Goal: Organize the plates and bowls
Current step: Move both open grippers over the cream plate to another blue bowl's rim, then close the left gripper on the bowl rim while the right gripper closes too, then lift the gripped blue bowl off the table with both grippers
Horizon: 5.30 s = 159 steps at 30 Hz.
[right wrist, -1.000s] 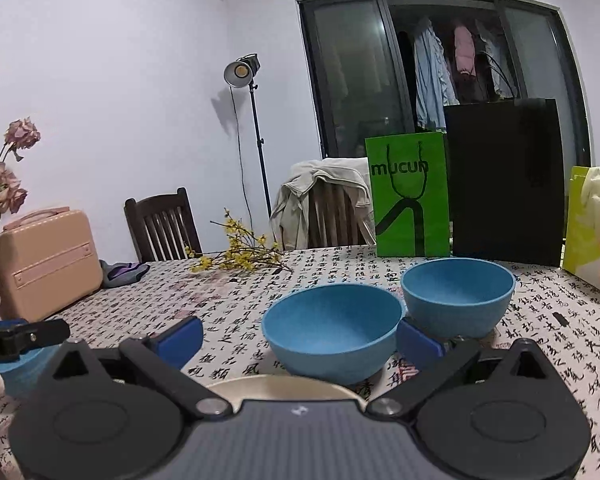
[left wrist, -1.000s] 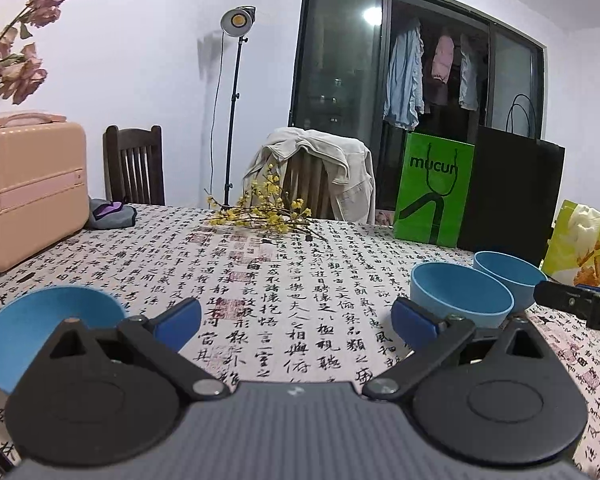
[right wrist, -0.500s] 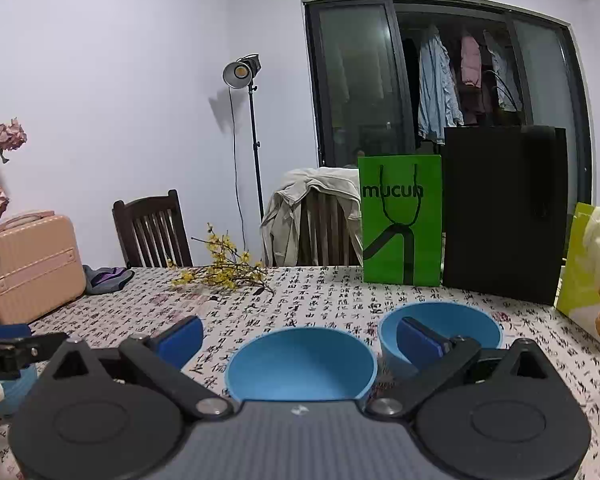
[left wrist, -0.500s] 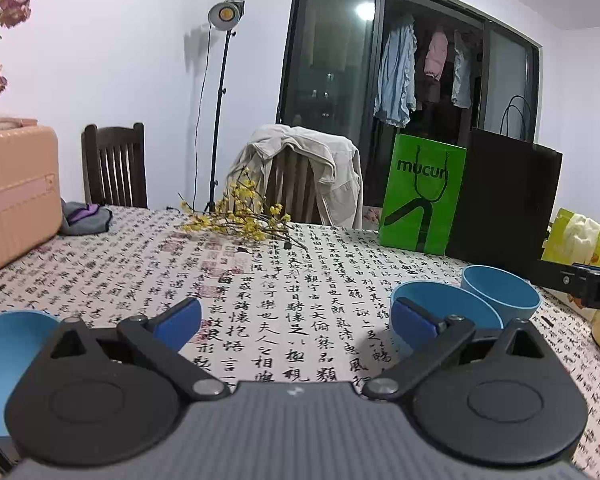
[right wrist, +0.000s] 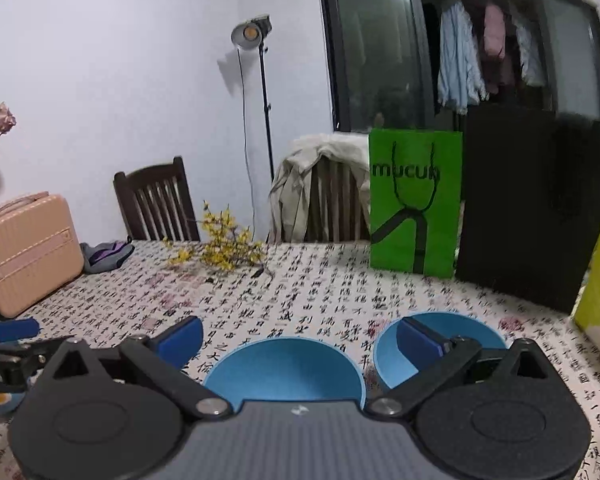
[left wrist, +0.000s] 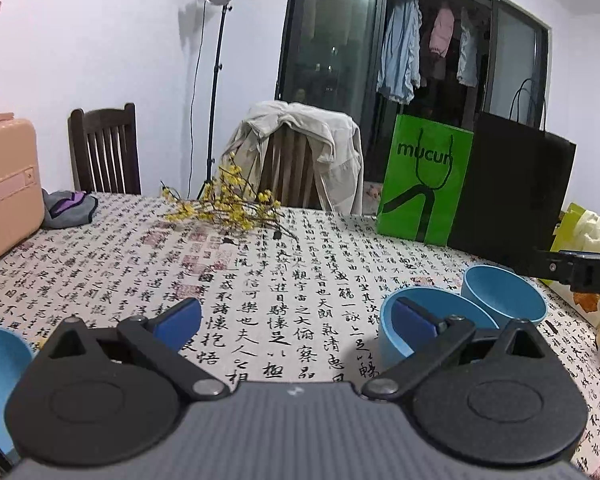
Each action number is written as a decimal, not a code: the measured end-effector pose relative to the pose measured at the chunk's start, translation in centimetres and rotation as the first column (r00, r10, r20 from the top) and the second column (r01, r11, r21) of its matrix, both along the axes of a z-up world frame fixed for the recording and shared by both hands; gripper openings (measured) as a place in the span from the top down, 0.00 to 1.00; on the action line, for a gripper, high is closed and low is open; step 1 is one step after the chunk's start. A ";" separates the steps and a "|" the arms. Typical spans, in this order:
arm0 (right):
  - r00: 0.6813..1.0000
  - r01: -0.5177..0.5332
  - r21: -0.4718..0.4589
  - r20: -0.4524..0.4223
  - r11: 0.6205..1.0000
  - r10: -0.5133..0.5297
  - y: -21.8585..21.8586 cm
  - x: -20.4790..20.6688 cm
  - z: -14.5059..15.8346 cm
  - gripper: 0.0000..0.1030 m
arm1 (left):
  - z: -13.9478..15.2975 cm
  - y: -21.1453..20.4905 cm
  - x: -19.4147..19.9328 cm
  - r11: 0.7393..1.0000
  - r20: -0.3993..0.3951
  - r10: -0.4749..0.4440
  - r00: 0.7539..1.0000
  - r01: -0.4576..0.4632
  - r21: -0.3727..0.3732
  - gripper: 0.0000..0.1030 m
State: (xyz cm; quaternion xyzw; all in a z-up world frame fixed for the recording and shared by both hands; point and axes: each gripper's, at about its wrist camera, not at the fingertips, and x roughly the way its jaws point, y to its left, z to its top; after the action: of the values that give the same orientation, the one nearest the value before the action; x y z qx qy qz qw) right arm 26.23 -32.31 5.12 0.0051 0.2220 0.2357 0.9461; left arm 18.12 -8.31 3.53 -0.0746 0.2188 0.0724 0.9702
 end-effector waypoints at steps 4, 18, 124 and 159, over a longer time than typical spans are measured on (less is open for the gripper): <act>0.997 -0.033 0.005 -0.073 0.999 0.033 0.0 2.0 -0.2 0.00 | 0.0 -0.5 1.9 1.000 -0.040 0.007 0.999 -0.007 -0.011 0.00; 0.969 -0.067 0.041 -0.236 0.997 0.075 -2.0 4.0 -2.4 0.00 | -1.7 -2.4 7.6 0.993 -0.186 0.095 0.978 -0.107 -0.055 0.00; 0.928 -0.004 0.036 -0.372 0.999 0.017 0.6 8.0 -10.9 0.88 | -6.7 -6.2 13.1 0.993 -0.318 -0.034 0.947 -0.004 -0.119 0.86; 0.956 -0.047 0.063 -0.286 0.997 0.063 1.0 5.2 -7.2 0.89 | -3.8 -4.7 10.0 0.986 -0.235 -0.057 0.970 0.017 -0.167 0.86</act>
State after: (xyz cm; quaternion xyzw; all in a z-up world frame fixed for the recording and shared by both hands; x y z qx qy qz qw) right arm 31.39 -31.31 -2.09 0.0593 0.3504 0.2649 0.8964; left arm 28.11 -13.01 -0.24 -0.1408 0.3408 0.0443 0.9285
